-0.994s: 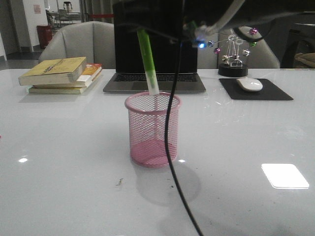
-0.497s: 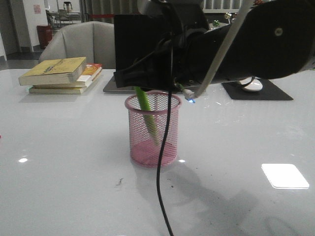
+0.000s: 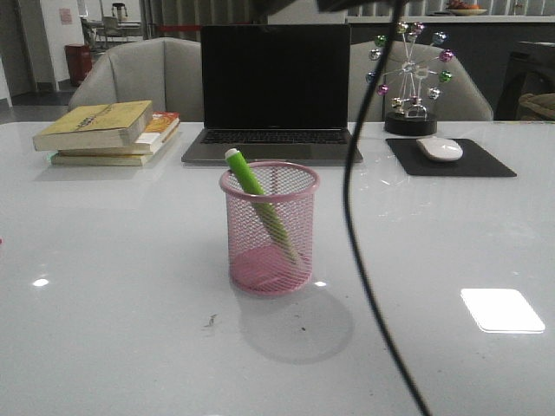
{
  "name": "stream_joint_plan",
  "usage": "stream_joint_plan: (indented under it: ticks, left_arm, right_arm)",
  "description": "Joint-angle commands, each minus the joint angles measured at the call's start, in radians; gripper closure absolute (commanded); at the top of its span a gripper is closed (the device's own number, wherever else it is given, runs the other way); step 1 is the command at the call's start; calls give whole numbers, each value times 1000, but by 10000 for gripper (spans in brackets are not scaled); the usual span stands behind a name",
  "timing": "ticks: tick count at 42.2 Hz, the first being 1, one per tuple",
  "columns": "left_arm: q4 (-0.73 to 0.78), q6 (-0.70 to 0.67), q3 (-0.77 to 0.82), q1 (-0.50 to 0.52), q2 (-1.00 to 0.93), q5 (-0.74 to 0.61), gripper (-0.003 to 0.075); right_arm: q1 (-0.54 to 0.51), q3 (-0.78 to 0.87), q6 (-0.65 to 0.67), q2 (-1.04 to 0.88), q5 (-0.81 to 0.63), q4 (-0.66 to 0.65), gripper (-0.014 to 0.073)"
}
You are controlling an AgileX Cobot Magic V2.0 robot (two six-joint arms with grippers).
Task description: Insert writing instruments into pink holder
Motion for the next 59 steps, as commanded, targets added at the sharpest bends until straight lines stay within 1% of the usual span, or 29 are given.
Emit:
stream_joint_plan:
  ticks: [1,5,9,13,19,25,30,34,40,45,53,59]
  left_arm:
    - [-6,0,-28,-6,4,-71,212]
    - [-6,0,-28,-6,4,-71,212]
    - [-6,0,-28,-6,4,-71,212]
    - [-8,0,-28,-6,4,-74,212]
    - [-15,0,-28,-6,4,-77,212]
    - [-15,0,-28,-6,4,-77,212]
    - [-15,0,-28,-6,6,-72,211]
    - [-13,-14,-50,6,39,-14,208]
    - [-9,-49,-127,57,142,109,184]
    - [-3,-84,-185,123,257,167,180]
    - [-3,-84,-259,231,465,167,181]
    - [-3,-84,-315,297,618,139,181]
  right_arm:
    - [-6,-23,-49,-143,120,-28,105]
    - [-6,-22,-49,-239,312,-27,105]
    - [-6,-2,-47,-319,450,-27,105]
    - [-6,48,-47,-397,516,-2,105]
    - [-6,150,-47,-495,524,35,105]
    - [-6,234,-47,-577,524,35,105]
    - [-6,253,-47,-610,526,35,105]
    - [-6,253,-47,-611,526,35,105]
    - [-6,253,-47,-611,529,35,105]
    - [-6,253,-47,-611,529,35,105]
    - [-6,253,-47,-611,529,35,105]
    - [-6,253,-47,-611,529,35,105]
